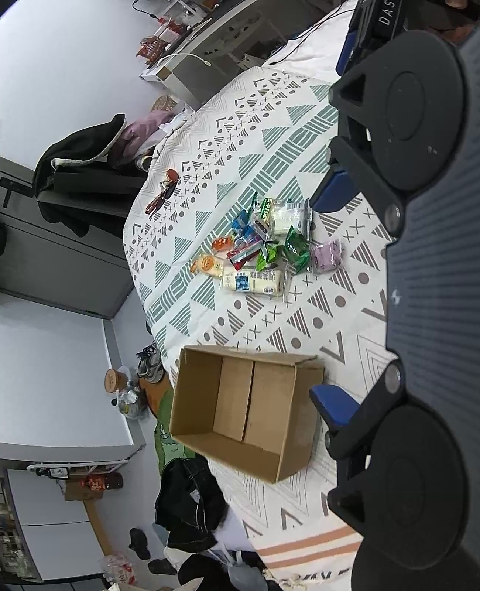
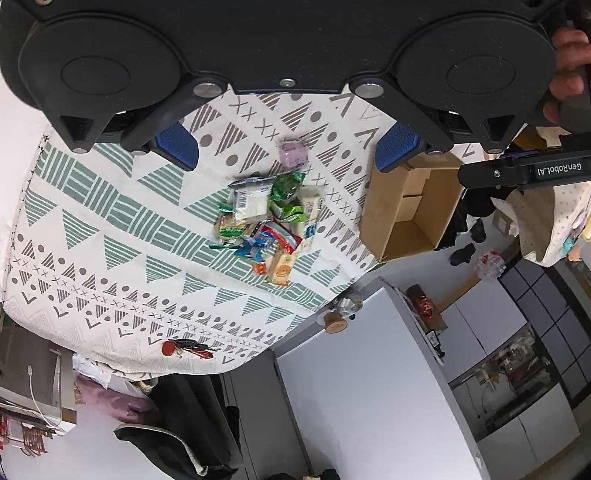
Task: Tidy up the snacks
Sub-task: 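Grasp purple pastry pack with left tool while right tool grasps clear bread bag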
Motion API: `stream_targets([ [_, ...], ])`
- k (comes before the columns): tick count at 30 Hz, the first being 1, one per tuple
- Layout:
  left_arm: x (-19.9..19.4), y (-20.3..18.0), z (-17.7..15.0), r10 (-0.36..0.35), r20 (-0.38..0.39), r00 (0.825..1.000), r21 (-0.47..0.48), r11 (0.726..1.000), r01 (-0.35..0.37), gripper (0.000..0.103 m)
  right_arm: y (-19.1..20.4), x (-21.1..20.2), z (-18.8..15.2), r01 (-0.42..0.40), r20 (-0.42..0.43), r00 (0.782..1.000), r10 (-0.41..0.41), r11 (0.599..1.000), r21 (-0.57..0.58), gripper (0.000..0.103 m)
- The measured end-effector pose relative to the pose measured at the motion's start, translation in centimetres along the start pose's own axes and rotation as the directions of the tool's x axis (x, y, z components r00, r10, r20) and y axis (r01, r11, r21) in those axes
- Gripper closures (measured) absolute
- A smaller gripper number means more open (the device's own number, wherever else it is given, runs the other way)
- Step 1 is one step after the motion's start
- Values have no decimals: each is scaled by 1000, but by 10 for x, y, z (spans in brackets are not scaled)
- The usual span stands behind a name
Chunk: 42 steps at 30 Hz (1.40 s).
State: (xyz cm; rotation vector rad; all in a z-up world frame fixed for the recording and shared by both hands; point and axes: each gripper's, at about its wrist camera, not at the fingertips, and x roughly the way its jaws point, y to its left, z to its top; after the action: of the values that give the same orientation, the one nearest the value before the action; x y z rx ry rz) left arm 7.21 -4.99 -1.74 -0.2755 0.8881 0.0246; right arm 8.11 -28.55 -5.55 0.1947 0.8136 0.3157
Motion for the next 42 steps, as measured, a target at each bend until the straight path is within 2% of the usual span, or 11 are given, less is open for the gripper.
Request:
stream_targets([
  [3,12,-6,2,12,-17,1000,4,1000,-12,3,-8,8,3,4,-8,1000,-4,1000,8,0],
  [5,22,-9,2,-8,-40,999,-6,1000,8,4,-14,15,5,16,-21,1000,-16,1000,27,1],
  [13,67,-28,5,-34,-112,993,-26,999,32,11,-36,40,14,21,-54,998,-17,998,60,10],
  [22,121,-38,7,5,-185,983,-69,997,-18,18,-60,70,17,41,-103,994,-32,995,87,18],
  [26,141,-41,6,15,-223,975,-94,995,-37,24,-68,83,17,44,-128,991,-32,995,92,24],
  [28,151,-43,5,13,-243,970,-108,993,-41,32,-73,90,16,38,-139,990,-24,994,103,26],
  [35,182,-50,-1,10,-289,957,-129,990,-49,39,-90,117,16,3,-188,982,27,987,158,37],
  [40,207,-54,-5,32,-332,943,-128,989,-79,47,-100,135,18,-10,-207,977,51,981,195,41],
  [42,215,-56,-6,40,-342,939,-122,989,-86,48,-102,141,19,-11,-214,975,55,979,202,41],
])
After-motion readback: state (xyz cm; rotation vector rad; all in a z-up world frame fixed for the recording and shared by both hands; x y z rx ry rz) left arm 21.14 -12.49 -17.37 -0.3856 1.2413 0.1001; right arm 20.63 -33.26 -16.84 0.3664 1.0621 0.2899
